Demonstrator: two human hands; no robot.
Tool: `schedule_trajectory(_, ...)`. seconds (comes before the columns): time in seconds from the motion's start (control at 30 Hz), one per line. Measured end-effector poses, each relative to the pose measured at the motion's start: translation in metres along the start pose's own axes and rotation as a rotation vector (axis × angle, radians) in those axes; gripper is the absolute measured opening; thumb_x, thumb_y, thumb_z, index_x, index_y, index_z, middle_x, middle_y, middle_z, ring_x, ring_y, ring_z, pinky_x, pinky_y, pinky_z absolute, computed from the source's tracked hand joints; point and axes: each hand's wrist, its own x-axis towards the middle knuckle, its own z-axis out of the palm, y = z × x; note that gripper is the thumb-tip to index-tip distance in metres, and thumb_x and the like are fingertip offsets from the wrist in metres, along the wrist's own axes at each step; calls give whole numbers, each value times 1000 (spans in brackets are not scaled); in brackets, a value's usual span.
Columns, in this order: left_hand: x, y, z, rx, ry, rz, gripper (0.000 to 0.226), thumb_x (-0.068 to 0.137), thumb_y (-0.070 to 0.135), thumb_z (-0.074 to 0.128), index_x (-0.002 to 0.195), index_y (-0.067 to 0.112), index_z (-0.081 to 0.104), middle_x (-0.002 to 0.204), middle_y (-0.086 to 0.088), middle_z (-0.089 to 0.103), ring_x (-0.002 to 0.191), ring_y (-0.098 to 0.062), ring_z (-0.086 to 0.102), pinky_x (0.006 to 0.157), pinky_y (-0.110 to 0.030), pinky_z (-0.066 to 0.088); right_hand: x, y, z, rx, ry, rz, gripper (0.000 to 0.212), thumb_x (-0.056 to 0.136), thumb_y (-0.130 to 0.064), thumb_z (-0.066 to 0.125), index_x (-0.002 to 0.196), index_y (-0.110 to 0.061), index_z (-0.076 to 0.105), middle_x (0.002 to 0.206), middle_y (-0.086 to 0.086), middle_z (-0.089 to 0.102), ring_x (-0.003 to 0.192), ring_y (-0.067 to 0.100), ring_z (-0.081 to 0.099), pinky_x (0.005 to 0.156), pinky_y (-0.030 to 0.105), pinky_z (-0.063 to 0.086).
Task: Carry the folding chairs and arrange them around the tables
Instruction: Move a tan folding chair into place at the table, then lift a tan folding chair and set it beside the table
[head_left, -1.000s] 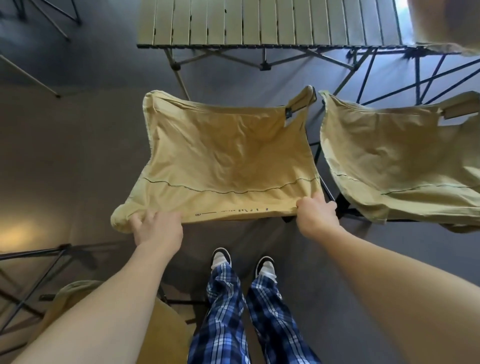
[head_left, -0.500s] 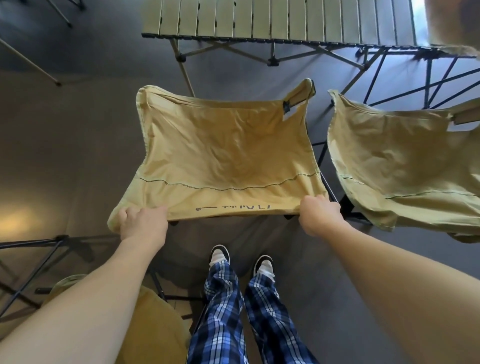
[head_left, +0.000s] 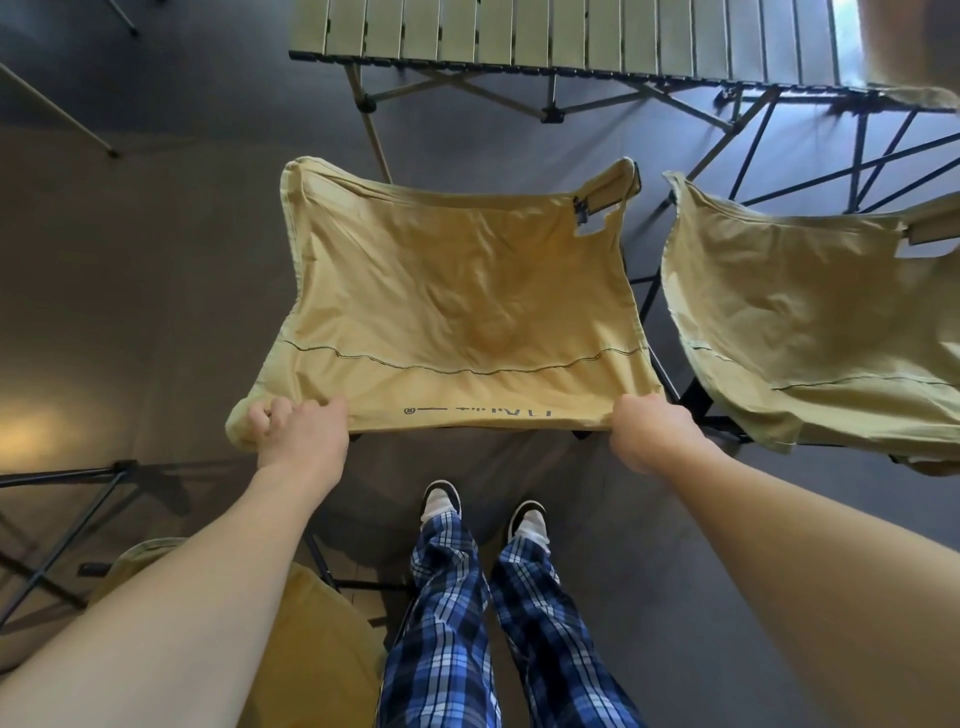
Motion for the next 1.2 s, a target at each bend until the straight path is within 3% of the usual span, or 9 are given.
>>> schedule_trajectory(0.17,-7,-1,-7,-27,-32,63,33,89,13,42,118,26,52,103,-1,59,110,-27,46,100,-42,27,-18,-3,-4,2,-49,35,26,91,-18,46,116,-14,52,118,11,52,107,37,42,79,41,36)
schedule_trajectory(0.3,-27,-4,-5,-204,109,110,37,92,21,43,128,24,54,129,2,57,124,-23,45,109,-43,28,-28,-26,-20,-214,-63,-52,66,82,-74,52,124,-25,59,138,11,47,134,44,31,106,56,22)
schedule_trajectory(0.37,-50,-10,2,-349,168,104,43,96,21,44,139,21,48,146,2,45,137,-20,34,113,-43,31,-37,-48,-26,-275,35,-193,74,77,-84,45,122,-28,61,141,9,45,136,38,29,110,58,16)
schedule_trajectory(0.47,-94,-23,14,-578,150,-54,45,99,22,44,143,22,44,153,1,35,141,-20,26,113,-43,34,-58,-85,-28,-288,148,-344,69,84,-80,39,119,-26,63,136,9,48,130,36,34,106,54,21)
schedule_trajectory(0.6,-171,-57,55,-720,73,-333,40,99,25,47,139,25,49,147,1,43,134,-22,38,107,-40,41,-101,-143,-14,-341,258,-550,49,94,-60,40,118,-23,61,128,10,54,123,36,43,101,50,29)
schedule_trajectory(0.83,-324,-119,160,-720,-103,-711,33,93,27,44,121,24,61,126,-4,56,117,-29,51,96,-41,45,-186,-241,73,-431,163,-858,21,96,-38,44,93,-20,54,104,7,61,104,34,54,93,46,38)
schedule_trajectory(1.0,-418,-141,242,-673,-181,-927,32,88,28,47,117,24,60,122,-4,58,115,-29,49,94,-45,40,-254,-273,169,-475,81,-892,12,89,-21,47,76,-21,47,85,2,53,84,29,52,79,38,39)
schedule_trajectory(1.13,-468,-162,318,-718,-189,-1169,49,86,34,55,132,18,47,142,-13,40,135,-37,28,108,-55,25,-301,-290,268,-390,39,-801,12,92,-26,48,97,-19,56,80,0,50,81,28,55,77,38,47)
schedule_trajectory(1.2,-479,-168,347,-858,-166,-1309,71,85,32,60,146,14,29,155,-17,21,143,-40,13,114,-57,15,-317,-289,314,-324,-19,-706,18,92,-23,48,105,-15,59,83,2,55,81,28,58,79,40,52)
